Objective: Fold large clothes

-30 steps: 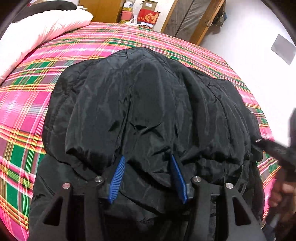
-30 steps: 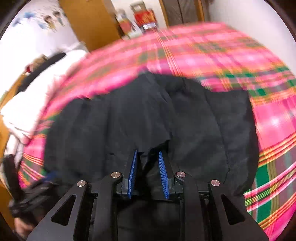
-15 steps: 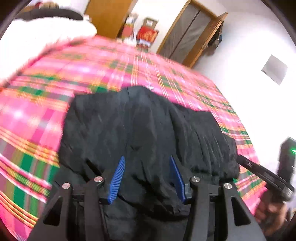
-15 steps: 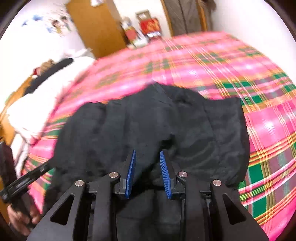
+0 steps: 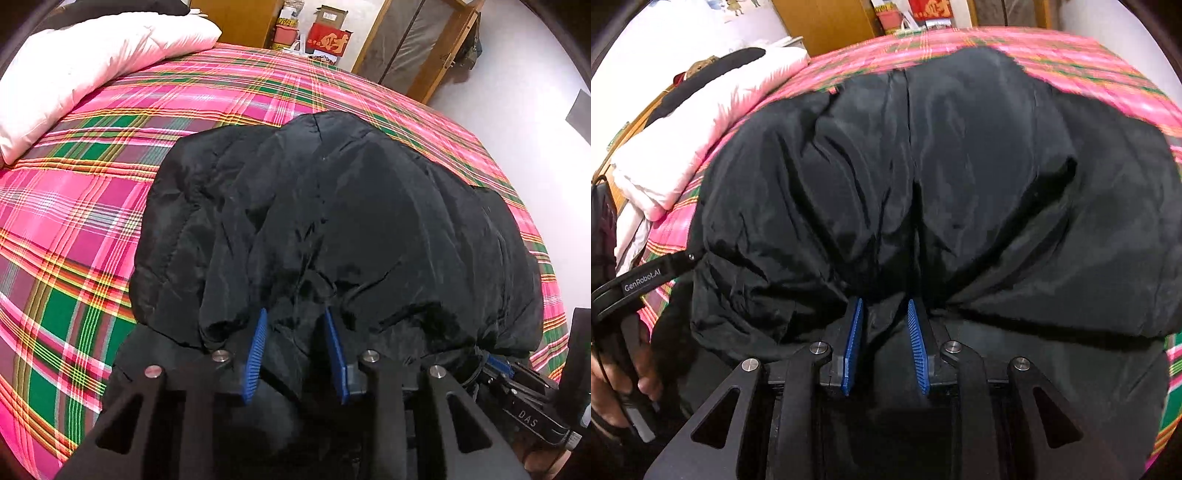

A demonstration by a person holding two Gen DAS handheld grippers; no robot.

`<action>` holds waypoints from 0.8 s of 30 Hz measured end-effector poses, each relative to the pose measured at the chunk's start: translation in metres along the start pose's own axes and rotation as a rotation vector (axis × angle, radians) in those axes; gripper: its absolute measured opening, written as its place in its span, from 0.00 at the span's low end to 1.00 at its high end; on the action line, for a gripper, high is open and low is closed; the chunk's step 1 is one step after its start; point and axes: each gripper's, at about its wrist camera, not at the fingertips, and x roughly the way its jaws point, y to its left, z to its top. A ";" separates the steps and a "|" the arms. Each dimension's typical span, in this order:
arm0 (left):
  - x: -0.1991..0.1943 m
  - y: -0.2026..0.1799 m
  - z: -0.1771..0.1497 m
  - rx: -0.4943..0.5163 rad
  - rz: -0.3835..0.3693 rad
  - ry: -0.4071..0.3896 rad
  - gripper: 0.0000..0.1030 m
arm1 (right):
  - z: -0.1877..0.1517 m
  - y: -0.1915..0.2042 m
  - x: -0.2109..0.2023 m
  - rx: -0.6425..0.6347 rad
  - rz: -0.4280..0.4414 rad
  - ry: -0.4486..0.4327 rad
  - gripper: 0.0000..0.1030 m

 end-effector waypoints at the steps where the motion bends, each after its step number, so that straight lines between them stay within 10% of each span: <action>1: -0.003 0.001 0.002 -0.018 -0.006 0.003 0.34 | 0.000 0.000 -0.005 0.005 -0.001 0.008 0.24; 9: -0.043 -0.005 0.026 0.008 -0.044 -0.206 0.34 | 0.029 -0.011 -0.089 -0.031 -0.034 -0.234 0.26; 14: 0.003 0.021 0.039 -0.076 -0.021 -0.091 0.34 | 0.066 -0.051 -0.058 0.010 -0.166 -0.196 0.26; 24: 0.018 0.020 0.026 -0.050 0.015 -0.066 0.34 | 0.047 -0.079 -0.030 0.052 -0.131 -0.146 0.29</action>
